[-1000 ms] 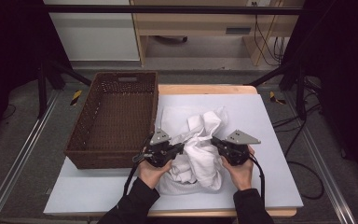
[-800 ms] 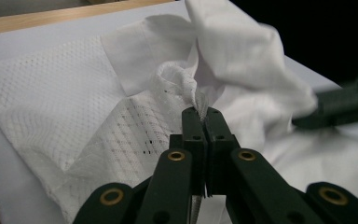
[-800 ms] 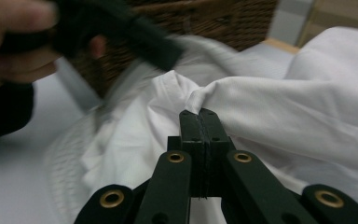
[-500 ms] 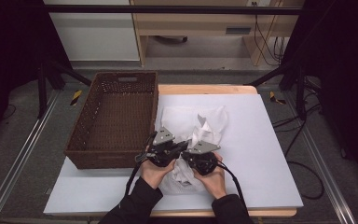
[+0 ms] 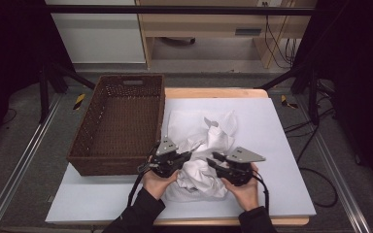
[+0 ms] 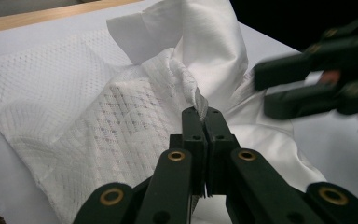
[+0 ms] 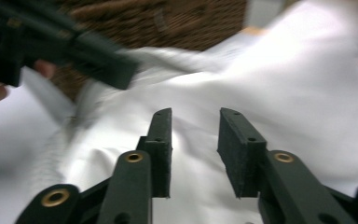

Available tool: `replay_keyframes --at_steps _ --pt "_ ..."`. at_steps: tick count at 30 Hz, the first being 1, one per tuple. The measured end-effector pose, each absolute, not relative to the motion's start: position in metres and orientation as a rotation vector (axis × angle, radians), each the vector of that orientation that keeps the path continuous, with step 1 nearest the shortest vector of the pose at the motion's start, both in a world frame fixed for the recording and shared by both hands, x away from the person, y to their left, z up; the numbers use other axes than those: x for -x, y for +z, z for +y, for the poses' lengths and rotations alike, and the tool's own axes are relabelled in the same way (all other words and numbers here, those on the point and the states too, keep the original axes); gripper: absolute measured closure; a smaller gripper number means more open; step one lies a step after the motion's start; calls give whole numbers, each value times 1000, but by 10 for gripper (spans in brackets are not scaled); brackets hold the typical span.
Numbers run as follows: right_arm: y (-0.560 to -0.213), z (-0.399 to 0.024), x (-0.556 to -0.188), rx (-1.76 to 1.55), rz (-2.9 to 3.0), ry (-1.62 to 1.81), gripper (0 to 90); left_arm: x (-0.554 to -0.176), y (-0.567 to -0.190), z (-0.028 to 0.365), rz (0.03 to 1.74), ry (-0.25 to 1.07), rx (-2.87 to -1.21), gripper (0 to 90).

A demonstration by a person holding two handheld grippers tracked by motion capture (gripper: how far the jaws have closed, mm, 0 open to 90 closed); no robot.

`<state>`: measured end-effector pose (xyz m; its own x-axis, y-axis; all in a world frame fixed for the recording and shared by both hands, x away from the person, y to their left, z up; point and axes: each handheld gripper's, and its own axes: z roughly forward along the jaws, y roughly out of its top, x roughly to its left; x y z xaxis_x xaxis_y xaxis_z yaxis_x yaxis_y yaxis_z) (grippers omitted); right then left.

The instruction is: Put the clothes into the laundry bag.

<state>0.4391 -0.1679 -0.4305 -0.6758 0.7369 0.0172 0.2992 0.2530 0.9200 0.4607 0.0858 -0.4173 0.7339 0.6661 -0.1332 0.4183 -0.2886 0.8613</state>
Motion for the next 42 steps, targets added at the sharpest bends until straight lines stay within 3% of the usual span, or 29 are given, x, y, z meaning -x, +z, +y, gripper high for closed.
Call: replay_keyframes --at_steps 6,10,12,14,17,25,29,36,42 --pt "-417 -193 -461 -1047 1933 1399 317 -461 -419 83 827 315 -1934 891" --pt "-430 -181 -493 -1120 1963 1378 271 -460 -418 84 823 319 -1940 891" --pt "-439 -174 -502 -1150 2006 1378 369 -461 -418 85 826 319 -1938 891" --pt "-444 -169 -503 -1147 2061 1371 622 -462 -418 86 835 319 -1934 891" --pt "-440 -169 -497 -1109 2116 1378 878 -463 -418 88 841 317 -1930 891" --pt "-410 -172 -447 -880 2147 1539 897 -465 -411 90 852 315 -1908 891" --pt "-422 -146 -431 -775 2260 1534 896 -463 -399 84 836 324 -1898 891" --pt "-467 -106 -466 -897 2331 1360 893 -454 -388 80 795 328 -1901 891" --pt "-474 -90 -483 -1003 2257 1254 874 -455 -404 82 812 299 -1900 891"
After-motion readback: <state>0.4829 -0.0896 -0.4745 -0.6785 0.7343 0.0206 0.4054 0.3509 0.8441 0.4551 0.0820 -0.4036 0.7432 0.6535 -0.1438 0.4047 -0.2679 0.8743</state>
